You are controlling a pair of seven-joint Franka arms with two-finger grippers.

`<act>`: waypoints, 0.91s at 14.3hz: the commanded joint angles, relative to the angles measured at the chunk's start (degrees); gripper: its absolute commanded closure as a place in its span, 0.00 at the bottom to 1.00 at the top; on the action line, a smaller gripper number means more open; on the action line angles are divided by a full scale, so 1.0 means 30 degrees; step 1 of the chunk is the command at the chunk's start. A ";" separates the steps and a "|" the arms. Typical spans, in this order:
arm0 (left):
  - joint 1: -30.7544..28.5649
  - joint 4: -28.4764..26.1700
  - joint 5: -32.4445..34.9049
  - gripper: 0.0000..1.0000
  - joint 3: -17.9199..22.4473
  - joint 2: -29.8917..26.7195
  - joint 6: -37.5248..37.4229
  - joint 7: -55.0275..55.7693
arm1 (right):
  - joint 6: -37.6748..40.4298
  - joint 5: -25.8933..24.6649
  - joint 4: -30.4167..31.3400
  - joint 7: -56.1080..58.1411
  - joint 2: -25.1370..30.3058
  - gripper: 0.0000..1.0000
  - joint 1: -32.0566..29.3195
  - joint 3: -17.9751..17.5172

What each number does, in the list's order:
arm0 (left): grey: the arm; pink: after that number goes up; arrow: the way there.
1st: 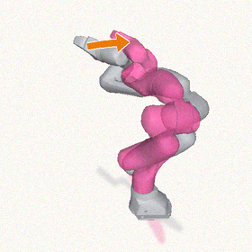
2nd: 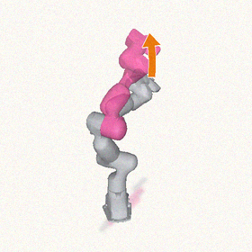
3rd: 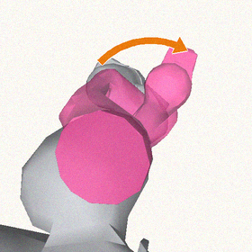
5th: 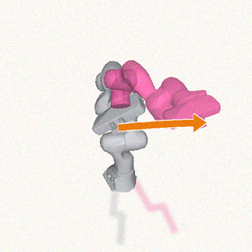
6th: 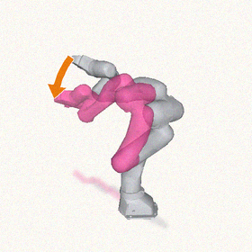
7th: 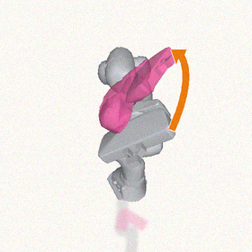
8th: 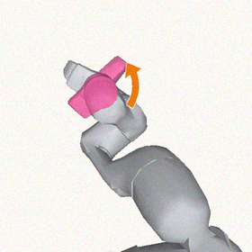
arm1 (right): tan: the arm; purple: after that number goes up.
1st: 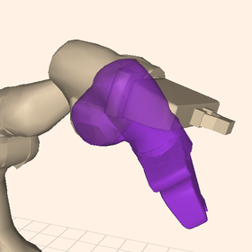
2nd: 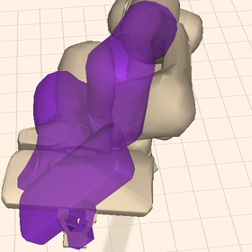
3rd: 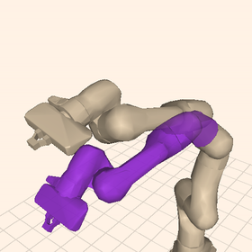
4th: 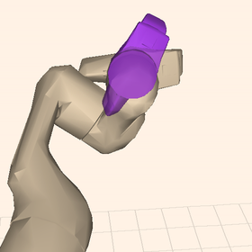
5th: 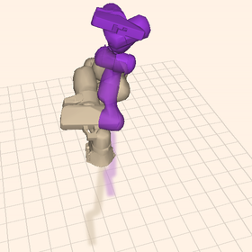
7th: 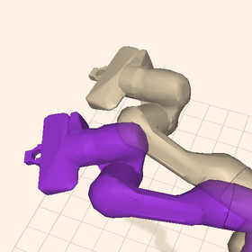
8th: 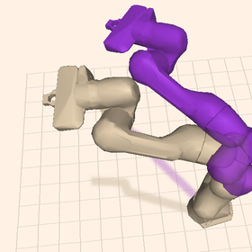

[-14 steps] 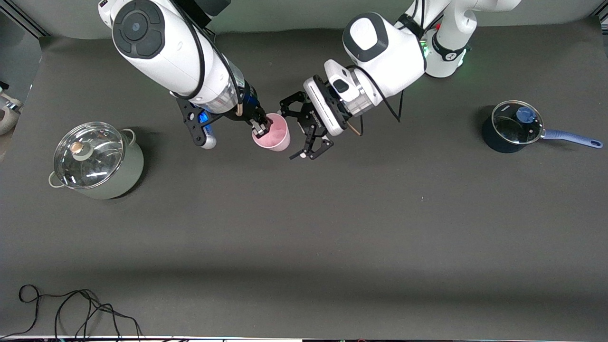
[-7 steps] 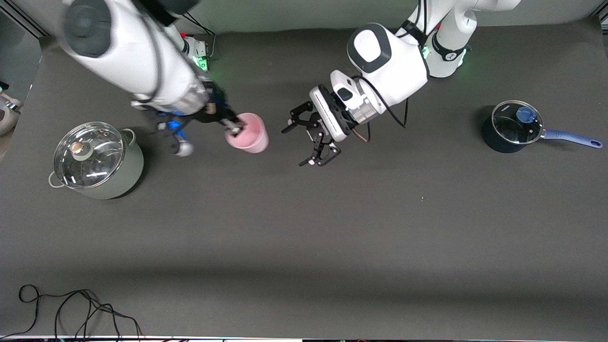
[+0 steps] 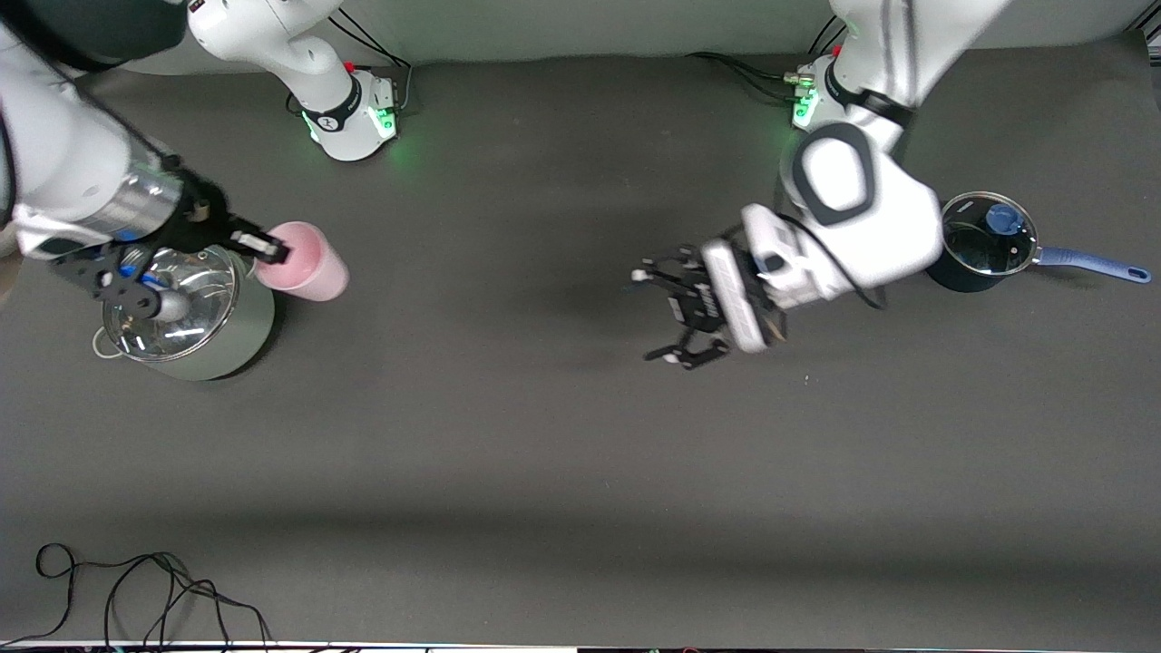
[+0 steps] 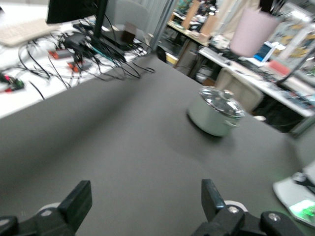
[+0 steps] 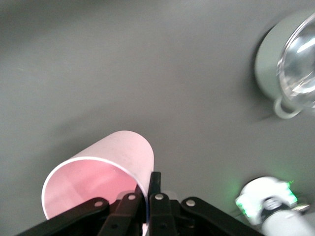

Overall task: Transfer pink cup from left to right arm
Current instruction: 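Carry the cup with the right gripper while the left gripper retracts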

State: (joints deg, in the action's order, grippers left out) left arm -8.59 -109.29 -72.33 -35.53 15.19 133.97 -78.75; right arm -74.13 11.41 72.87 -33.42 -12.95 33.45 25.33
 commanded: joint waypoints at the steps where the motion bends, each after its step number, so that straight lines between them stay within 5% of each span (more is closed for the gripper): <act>1: -0.2752 0.0563 0.3904 0.01 -0.0255 -0.0056 -0.4794 0.4173 | -0.1036 -0.0582 0.2334 0.3075 0.0685 1.00 0.0364 0.1423; 3: -0.4716 0.1562 0.6257 0.01 -0.0255 0.0324 -0.8750 0.7018 | -0.2672 -0.0495 0.4292 0.5094 0.0860 1.00 0.0393 0.2654; 8: -0.7068 0.4137 1.5302 0.01 -0.0079 0.0297 -1.6022 1.3109 | -0.8148 -0.0494 0.9068 0.6654 0.1125 1.00 0.0393 0.3070; 13: -0.7538 0.6659 2.0671 0.00 0.0185 0.0035 -1.8377 1.6927 | -1.4007 -0.0465 1.3845 0.6862 0.0658 1.00 0.0393 0.3070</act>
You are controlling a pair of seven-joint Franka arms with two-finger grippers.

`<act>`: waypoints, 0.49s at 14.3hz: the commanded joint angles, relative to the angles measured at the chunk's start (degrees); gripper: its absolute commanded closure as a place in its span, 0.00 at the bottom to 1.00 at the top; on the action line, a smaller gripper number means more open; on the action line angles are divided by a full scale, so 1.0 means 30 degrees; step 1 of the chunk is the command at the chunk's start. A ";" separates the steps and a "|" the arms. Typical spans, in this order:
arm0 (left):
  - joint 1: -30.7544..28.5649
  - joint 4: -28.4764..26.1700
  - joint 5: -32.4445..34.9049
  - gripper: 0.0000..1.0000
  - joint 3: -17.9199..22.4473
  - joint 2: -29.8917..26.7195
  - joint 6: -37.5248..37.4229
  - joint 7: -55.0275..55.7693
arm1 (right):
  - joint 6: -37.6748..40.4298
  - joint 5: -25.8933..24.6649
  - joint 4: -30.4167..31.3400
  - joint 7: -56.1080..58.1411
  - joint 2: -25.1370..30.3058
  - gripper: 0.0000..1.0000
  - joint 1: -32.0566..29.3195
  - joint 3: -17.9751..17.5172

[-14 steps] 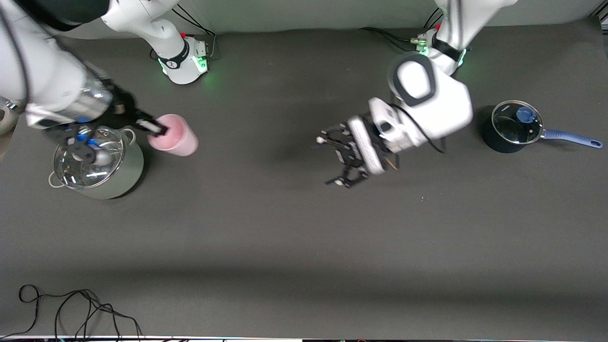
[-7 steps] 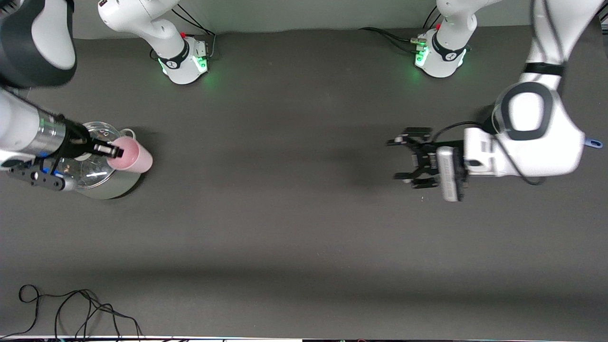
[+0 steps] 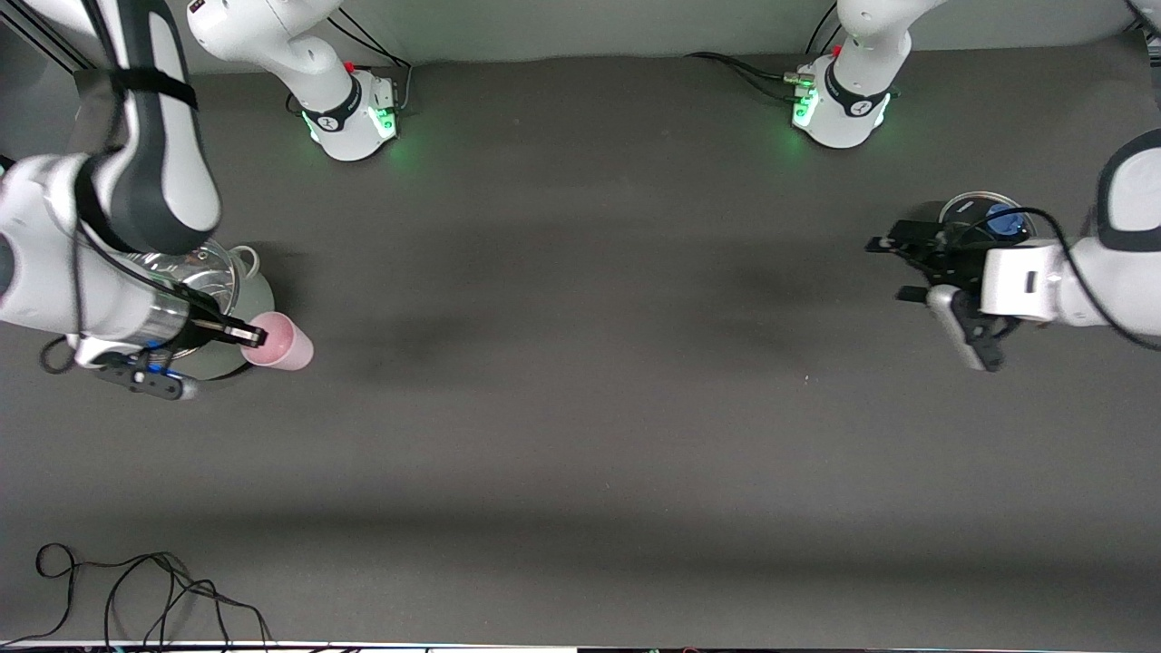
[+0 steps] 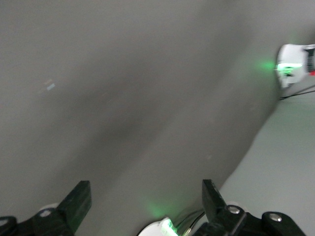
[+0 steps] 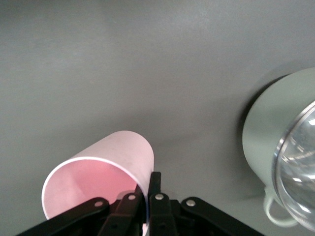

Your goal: Transfer pink cup from left to right arm

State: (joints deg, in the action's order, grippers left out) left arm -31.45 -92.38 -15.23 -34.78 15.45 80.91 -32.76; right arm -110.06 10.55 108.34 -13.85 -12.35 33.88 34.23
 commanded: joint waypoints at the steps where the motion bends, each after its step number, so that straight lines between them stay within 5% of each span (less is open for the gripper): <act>1: 0.0111 0.1463 0.2927 0.00 -0.0066 -0.0227 -0.1098 0.2562 | -0.3031 -0.0149 0.2728 0.0340 0.0252 1.00 0.0309 0.0075; 7: -0.0357 0.2406 0.6508 0.00 0.0022 -0.0898 -0.2245 0.9278 | -0.6965 0.0555 0.4464 0.0984 -0.2119 1.00 0.0456 -0.0072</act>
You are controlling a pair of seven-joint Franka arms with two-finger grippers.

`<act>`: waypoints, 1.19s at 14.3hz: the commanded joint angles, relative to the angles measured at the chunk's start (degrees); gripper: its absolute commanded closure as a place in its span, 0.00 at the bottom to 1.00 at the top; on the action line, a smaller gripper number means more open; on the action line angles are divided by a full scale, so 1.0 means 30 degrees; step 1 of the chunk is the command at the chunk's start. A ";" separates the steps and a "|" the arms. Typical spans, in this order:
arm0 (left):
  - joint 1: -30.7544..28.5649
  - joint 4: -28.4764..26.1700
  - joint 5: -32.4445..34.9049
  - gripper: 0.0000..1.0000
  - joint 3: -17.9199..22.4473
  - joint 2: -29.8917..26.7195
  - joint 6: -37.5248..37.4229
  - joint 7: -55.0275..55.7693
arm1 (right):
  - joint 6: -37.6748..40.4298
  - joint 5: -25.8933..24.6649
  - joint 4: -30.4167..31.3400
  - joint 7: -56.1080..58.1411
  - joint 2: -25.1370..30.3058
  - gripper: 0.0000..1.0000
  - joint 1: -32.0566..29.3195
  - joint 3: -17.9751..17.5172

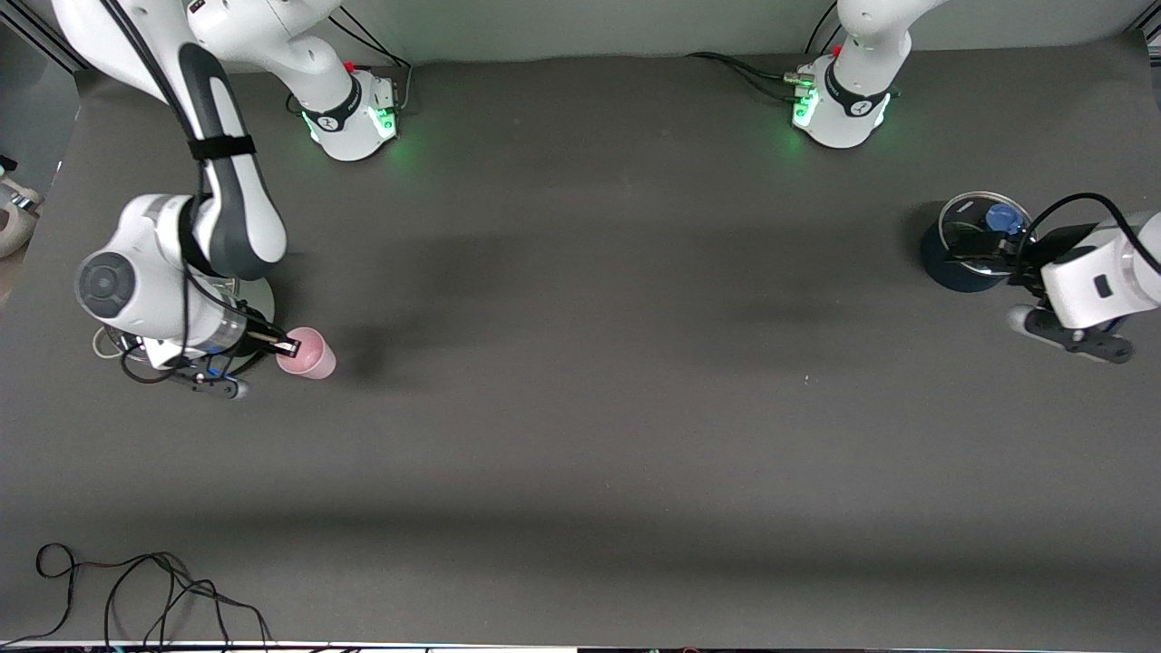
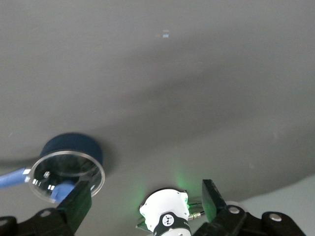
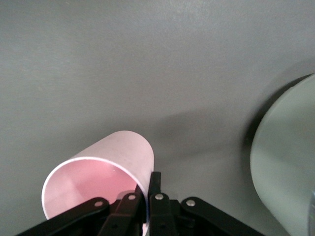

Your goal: Transfer pink cup from left to right arm

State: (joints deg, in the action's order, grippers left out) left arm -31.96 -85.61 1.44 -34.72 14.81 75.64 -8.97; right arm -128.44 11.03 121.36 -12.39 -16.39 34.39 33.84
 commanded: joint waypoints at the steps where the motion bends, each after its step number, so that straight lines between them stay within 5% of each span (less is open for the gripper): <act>1: -0.0187 -0.0112 0.1157 0.00 0.0001 -0.1123 -0.0166 0.1494 | -0.1129 0.0425 0.0121 0.0585 -0.1124 1.00 0.0285 0.0028; 7: -0.0186 -0.3826 0.1219 0.00 -0.0029 -0.4314 0.4222 0.2667 | -0.1425 0.2651 0.0121 0.2021 -0.2006 1.00 0.0314 0.0028; 9: -0.0187 -0.4158 0.1073 0.00 -0.0029 -0.4556 0.4758 0.2668 | -0.1338 0.2622 0.0121 0.2051 -0.1861 0.63 0.0489 0.0057; 13: 0.0016 -0.3222 0.0809 0.00 0.0117 -0.4119 0.4788 0.2521 | -0.1250 0.2477 0.0092 0.2109 -0.1568 0.42 0.0549 0.0115; 14: 0.0830 -0.3017 0.0547 0.00 0.0959 -0.4029 0.4759 0.2521 | -0.1076 0.2389 0.0092 0.2080 -0.1190 0.31 0.0549 0.0145; 17: 0.7118 -0.2898 -0.0243 0.00 0.7393 -0.4145 0.4729 0.2521 | 0.1000 0.2184 -0.0084 0.1730 0.1002 0.08 0.0549 0.0640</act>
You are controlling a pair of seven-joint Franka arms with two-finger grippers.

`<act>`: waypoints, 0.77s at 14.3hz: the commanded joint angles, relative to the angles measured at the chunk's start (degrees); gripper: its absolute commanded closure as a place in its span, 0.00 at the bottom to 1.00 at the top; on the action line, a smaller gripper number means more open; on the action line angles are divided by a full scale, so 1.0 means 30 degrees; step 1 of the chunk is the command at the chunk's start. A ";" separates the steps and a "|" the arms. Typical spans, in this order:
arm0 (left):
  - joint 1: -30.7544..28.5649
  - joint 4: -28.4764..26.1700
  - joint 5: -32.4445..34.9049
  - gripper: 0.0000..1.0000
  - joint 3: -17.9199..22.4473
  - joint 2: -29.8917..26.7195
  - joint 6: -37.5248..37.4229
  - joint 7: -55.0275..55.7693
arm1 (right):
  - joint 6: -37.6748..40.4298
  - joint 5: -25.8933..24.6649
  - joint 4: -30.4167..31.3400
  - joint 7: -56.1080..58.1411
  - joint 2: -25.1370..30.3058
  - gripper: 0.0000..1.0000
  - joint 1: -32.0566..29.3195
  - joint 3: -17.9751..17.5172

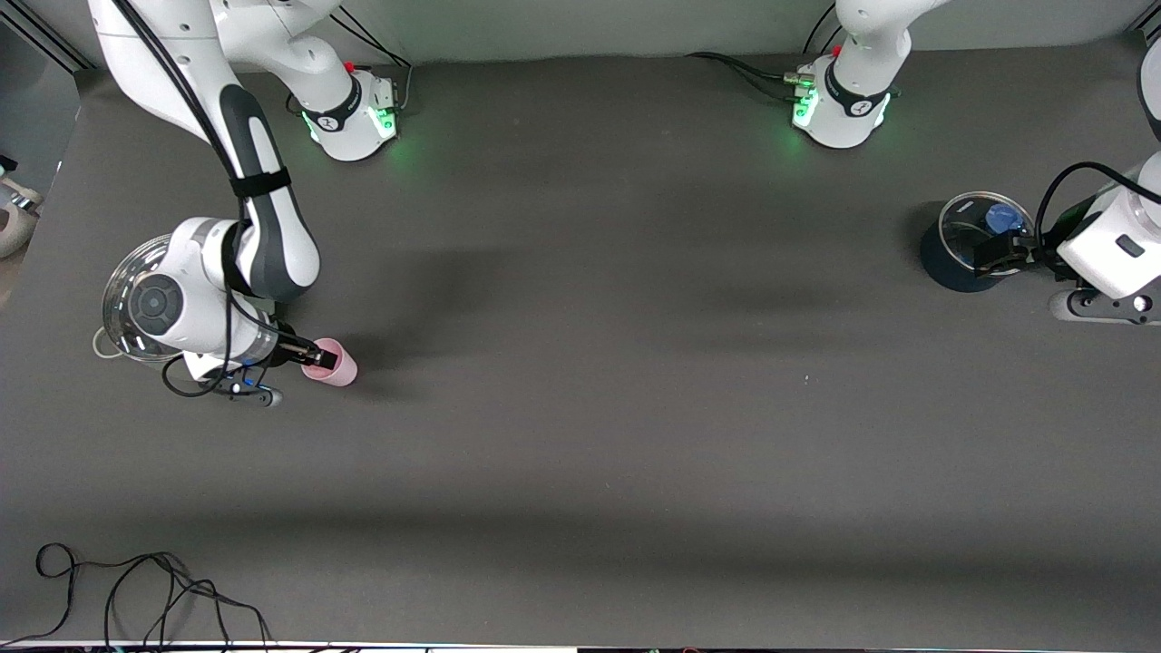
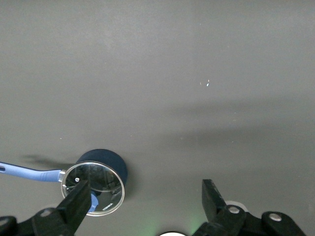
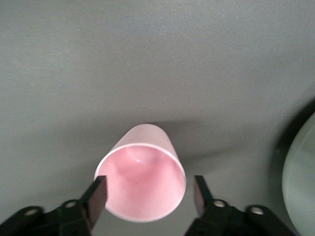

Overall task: Transfer pink cup from left to right arm
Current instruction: 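Open the right gripper and lift it away from the cup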

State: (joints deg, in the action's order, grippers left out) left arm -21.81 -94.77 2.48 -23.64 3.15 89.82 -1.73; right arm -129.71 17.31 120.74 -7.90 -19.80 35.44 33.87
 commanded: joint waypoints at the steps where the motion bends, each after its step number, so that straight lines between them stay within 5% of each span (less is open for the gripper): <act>1: 0.5290 0.0211 -0.0739 0.00 0.5198 -0.0290 0.0032 0.0135 | 0.2038 -0.0431 0.0123 -0.0116 0.3221 0.08 0.0197 0.0981; 4: 0.8110 0.0183 -0.0740 0.00 0.7667 -0.0173 0.0178 0.0136 | 0.4175 -0.4291 -0.0314 -0.1988 0.5948 0.06 0.0168 0.1073; 6: 0.9403 0.0182 -0.0769 0.00 0.9104 -0.0173 0.0178 0.0106 | 0.5990 -0.5152 -0.0899 -0.2405 0.7328 0.06 0.0168 0.1102; 11: 0.8476 0.0183 -0.0975 0.00 0.8616 -0.0173 0.0178 -0.0128 | 1.0822 -0.6320 -0.4496 -0.2434 0.8418 0.03 0.0138 0.1044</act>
State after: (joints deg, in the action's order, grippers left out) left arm 4.64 -94.14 0.29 2.65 3.13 90.02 -1.81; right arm -102.71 1.35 112.58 -13.53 5.57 35.33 37.17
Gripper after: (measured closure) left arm 0.000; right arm 0.044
